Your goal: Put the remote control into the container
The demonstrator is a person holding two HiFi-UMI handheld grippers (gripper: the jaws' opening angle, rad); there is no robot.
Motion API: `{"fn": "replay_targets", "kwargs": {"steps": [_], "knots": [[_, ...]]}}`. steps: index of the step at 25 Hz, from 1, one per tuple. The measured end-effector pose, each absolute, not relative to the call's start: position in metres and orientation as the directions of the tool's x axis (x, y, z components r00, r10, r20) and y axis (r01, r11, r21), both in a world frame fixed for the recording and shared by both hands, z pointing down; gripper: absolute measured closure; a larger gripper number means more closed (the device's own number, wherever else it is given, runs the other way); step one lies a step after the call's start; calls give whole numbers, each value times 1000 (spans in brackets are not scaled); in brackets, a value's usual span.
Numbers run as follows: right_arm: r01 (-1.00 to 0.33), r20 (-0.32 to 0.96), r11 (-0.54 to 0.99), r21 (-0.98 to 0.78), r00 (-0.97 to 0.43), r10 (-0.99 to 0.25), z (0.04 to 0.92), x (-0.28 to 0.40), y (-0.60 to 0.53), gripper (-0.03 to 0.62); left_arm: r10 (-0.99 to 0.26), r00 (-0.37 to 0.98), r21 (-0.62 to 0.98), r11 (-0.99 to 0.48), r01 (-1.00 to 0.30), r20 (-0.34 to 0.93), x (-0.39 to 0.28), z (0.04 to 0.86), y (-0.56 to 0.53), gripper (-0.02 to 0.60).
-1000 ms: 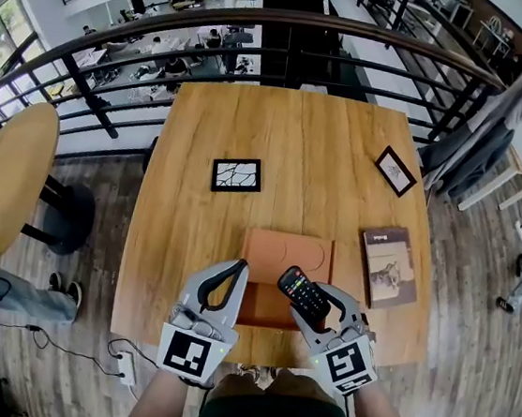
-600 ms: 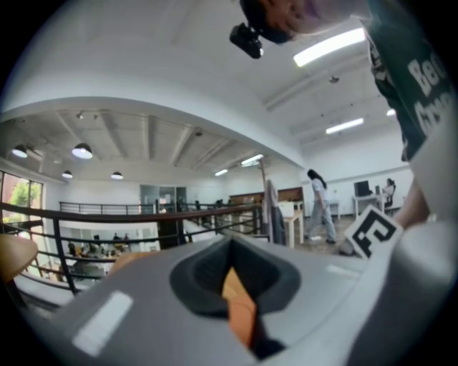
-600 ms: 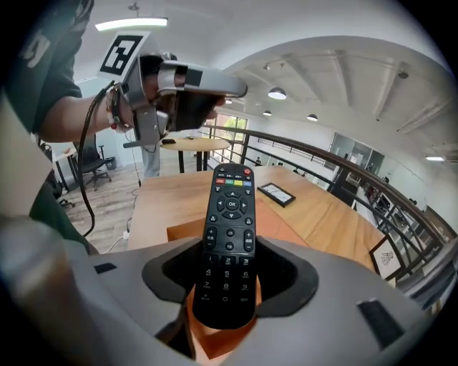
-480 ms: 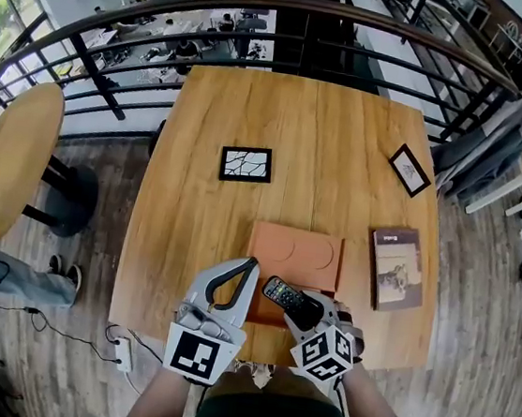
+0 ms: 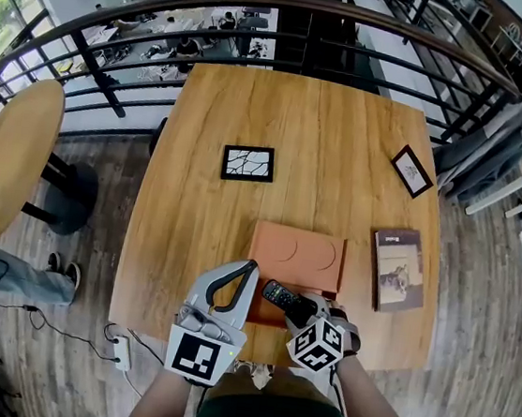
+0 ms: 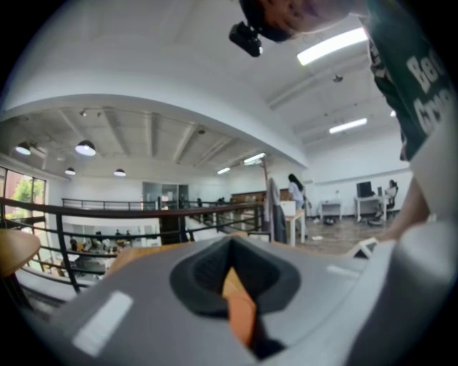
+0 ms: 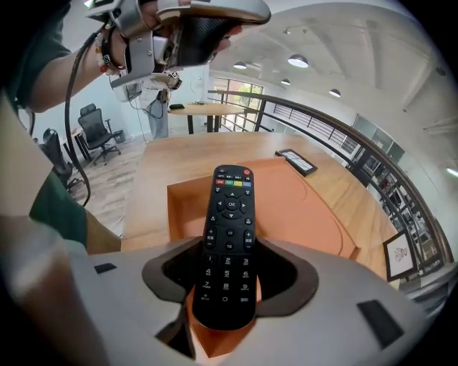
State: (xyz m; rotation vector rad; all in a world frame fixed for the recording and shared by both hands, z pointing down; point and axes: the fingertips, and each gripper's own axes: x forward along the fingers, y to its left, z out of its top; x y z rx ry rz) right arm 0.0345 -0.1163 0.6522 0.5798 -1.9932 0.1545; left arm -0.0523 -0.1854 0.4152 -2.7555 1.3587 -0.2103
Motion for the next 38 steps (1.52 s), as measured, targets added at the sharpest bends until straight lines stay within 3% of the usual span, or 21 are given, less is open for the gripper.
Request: {"fn": "replay_targets", "kwargs": {"steps": [38], "knots": [[-372,962,927,54,-228,-148,715,29,-112,370,-791,599,-97,-610,-786,120,-67,431,-187,580]]}}
